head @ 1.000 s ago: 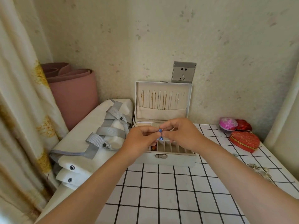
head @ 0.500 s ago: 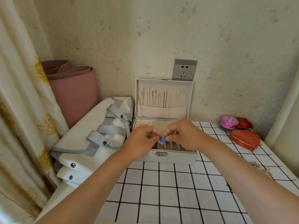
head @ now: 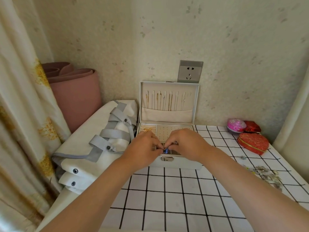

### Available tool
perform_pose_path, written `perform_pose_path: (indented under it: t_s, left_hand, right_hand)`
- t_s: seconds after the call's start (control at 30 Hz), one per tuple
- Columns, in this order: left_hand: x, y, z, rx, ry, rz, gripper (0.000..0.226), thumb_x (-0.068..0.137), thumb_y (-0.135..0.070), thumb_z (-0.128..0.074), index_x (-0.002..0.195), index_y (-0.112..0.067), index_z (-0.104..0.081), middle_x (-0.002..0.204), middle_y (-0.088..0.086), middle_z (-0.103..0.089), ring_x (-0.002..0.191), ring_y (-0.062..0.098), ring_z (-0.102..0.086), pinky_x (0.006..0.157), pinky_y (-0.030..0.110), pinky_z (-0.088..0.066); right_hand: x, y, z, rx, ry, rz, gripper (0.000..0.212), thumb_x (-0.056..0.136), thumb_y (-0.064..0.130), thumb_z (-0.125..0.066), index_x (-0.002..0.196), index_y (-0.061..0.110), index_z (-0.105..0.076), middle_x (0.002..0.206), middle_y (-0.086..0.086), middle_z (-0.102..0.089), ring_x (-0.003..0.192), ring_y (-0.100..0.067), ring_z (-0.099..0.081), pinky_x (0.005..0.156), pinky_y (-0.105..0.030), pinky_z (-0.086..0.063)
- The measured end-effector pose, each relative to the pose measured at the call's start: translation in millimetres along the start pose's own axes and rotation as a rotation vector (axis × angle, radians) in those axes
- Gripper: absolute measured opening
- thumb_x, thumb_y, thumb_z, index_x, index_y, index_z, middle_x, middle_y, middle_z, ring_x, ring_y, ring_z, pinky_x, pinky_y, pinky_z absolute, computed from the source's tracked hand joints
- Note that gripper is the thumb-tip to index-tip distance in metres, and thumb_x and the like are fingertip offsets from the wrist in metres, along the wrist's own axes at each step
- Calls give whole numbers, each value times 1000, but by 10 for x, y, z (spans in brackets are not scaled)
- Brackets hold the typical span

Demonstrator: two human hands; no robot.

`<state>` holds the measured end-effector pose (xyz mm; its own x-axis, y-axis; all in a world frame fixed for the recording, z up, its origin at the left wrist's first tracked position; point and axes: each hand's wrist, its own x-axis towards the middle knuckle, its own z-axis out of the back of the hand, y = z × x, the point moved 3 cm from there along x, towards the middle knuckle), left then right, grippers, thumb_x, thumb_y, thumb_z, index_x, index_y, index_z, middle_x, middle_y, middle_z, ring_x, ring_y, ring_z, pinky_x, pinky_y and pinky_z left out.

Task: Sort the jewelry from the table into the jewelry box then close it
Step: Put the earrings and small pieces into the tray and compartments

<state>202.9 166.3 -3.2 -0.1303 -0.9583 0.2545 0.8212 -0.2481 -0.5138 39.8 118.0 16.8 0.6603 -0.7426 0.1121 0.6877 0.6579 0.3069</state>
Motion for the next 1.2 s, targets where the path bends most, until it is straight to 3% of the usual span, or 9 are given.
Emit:
perform_pose_path:
  t_s: [0.17, 0.3, 0.47, 0.6, 0.67, 0.8, 1.0, 1.1, 1.2]
  left_hand:
    - [4, -42, 25, -64, 21, -9, 9, 87, -27, -71, 93, -32, -75, 87, -15, -56, 89, 3, -53, 83, 23, -46]
    - [-5, -39, -29, -29, 40, -96, 10, 87, -32, -70, 93, -37, -75, 87, -17, -58, 91, 5, -51, 86, 27, -46]
    - [-7, -32, -54, 19, 30, -141, 10, 88, -34, -69, 94, -37, -75, 91, -21, -52, 98, 5, -45, 90, 26, -42]
    - [-2, -45, -41, 3, 3, -137, 12, 88, -32, -68, 97, -38, -72, 94, -19, -54, 99, 2, -44, 91, 24, -40]
    - [-17, -57, -58, 29, 19, -161, 16, 89, -33, -66, 103, -39, -72, 97, -19, -53, 101, 2, -43, 91, 25, -41]
    - [-23, -72, -93, 86, 62, -188, 20, 91, -35, -63, 108, -41, -71, 102, -19, -52, 104, 1, -40, 88, 24, -42]
    - [32, -70, -91, 101, 87, -194, 17, 92, -37, -62, 104, -40, -74, 103, -20, -54, 105, 2, -42, 88, 20, -38]
    - [60, -66, -79, 17, 77, -162, 14, 91, -35, -63, 100, -38, -73, 100, -17, -57, 104, 6, -47, 93, 28, -43]
    - [96, -39, -56, -47, 20, -116, 15, 92, -30, -63, 103, -33, -72, 97, -15, -60, 99, 5, -52, 93, 33, -47]
  right_hand:
    - [-17, 59, 38, -123, 70, 27, 22, 96, 23, -61, 105, 36, -77, 98, 12, -63, 95, -13, -60, 82, -35, -52]
    - [-51, 4, 53, -58, 101, -6, 29, 92, 15, -59, 99, 36, -79, 98, 6, -70, 105, -18, -64, 86, -40, -54]
    - [-102, -46, 33, -14, 104, -39, 35, 93, 11, -55, 104, 35, -78, 117, 7, -67, 128, -9, -52, 97, -28, -46]
    - [-58, -83, 35, 64, 57, -57, 32, 94, 11, -56, 100, 33, -79, 105, 12, -64, 116, -13, -59, 96, -33, -49]
    - [-29, -150, 94, 132, -64, -109, 27, 96, 12, -57, 99, 30, -78, 101, 19, -62, 106, -9, -62, 94, -32, -51]
    - [-37, -296, 227, 118, -275, -208, 27, 97, 10, -55, 103, 29, -73, 106, 11, -63, 99, -13, -61, 89, -34, -52]
    - [-60, -387, 148, 85, -203, -332, 26, 99, 20, -56, 122, 26, -67, 119, 6, -64, 105, -15, -61, 91, -33, -50]
    - [-17, -351, 85, 32, -194, -357, 23, 101, 28, -54, 109, 17, -73, 108, 0, -69, 96, -21, -65, 85, -39, -54]
    - [49, -331, 16, -17, -146, -376, 27, 100, 31, -53, 89, 19, -74, 84, 1, -62, 80, -22, -63, 66, -33, -52]
